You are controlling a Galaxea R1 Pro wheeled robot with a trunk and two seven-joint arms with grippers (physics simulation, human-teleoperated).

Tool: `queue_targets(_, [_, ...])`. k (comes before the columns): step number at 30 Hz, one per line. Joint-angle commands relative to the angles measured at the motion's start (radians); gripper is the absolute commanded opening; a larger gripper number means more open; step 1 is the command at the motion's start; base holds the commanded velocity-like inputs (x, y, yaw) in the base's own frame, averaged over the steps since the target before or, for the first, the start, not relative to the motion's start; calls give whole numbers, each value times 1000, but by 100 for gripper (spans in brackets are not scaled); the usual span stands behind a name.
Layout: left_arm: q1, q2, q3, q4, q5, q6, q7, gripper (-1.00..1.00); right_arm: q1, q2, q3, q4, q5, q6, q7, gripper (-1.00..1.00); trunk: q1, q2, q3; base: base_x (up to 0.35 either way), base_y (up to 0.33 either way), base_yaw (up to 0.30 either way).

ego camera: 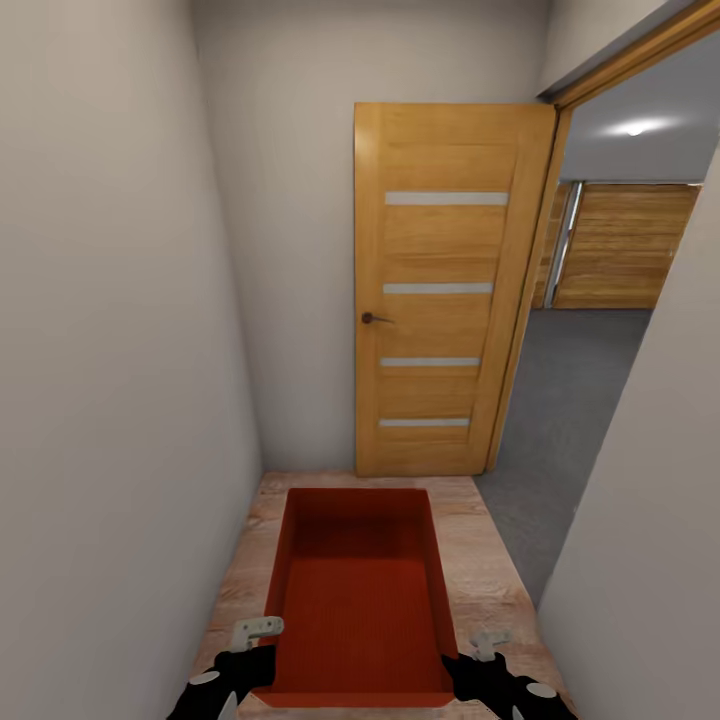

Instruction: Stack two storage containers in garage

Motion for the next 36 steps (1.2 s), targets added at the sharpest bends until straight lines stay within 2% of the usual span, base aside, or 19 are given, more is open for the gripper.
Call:
queue_targets(1, [-1,-12,6,-4,-2,6,4,-100,0,11,-12,2,19,-1,10,-100,1,-1,-1,327,0,0])
queue_targets(36, [-1,-12,6,-5,-2,7,4,-100,0,11,-10,2,20,-4,14,-100,1,-1,-1,327,0,0])
